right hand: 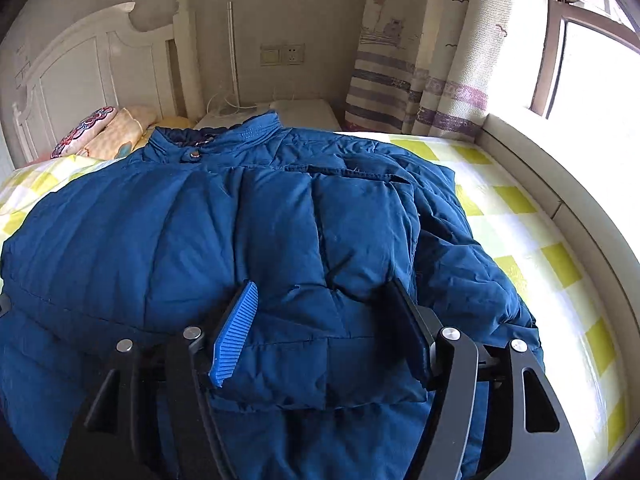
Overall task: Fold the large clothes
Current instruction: 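Smooth the folded jacket with both grippers near the hem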
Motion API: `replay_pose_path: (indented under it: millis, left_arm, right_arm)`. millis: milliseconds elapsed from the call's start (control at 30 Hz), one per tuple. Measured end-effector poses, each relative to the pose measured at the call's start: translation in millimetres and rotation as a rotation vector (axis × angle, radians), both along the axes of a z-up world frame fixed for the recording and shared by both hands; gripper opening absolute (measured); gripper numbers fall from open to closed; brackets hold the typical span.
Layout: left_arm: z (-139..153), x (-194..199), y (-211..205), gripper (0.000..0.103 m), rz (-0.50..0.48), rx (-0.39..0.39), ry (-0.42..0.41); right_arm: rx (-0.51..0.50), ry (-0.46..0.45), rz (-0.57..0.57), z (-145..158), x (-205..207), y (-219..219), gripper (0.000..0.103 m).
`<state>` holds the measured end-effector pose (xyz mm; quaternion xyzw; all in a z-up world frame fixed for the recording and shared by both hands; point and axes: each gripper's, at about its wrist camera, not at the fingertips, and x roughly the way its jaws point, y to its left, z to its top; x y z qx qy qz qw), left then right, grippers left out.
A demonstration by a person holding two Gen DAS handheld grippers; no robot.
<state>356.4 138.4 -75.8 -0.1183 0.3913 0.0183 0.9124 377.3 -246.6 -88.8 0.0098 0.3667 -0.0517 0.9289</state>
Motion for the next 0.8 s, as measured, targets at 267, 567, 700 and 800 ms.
replay_pose_path:
  millis: [267, 567, 700, 800]
  left_arm:
    - [73.2, -15.4, -56.7, 0.1, -0.117, 0.033, -0.252]
    - [-3.2, 64.3, -114.9, 0.101, -0.209, 0.193, 0.007]
    - [5.1, 60.5, -113.9, 0.1, -0.215, 0.208, 0.021]
    - [36.7, 59.0, -116.4, 0.1, -0.229, 0.208, -0.065]
  right_arm:
    - [0.015, 0.005, 0.006, -0.5, 1.9, -0.6, 0.066]
    - [0.054, 0.004, 0.019, -1.7, 2.6, -4.1, 0.069]
    - [0.075, 0.006, 0.025, -2.2, 3.4, -6.5, 0.07]
    - [0.089, 0.004, 0.027, -2.7, 3.2, -8.9, 0.07]
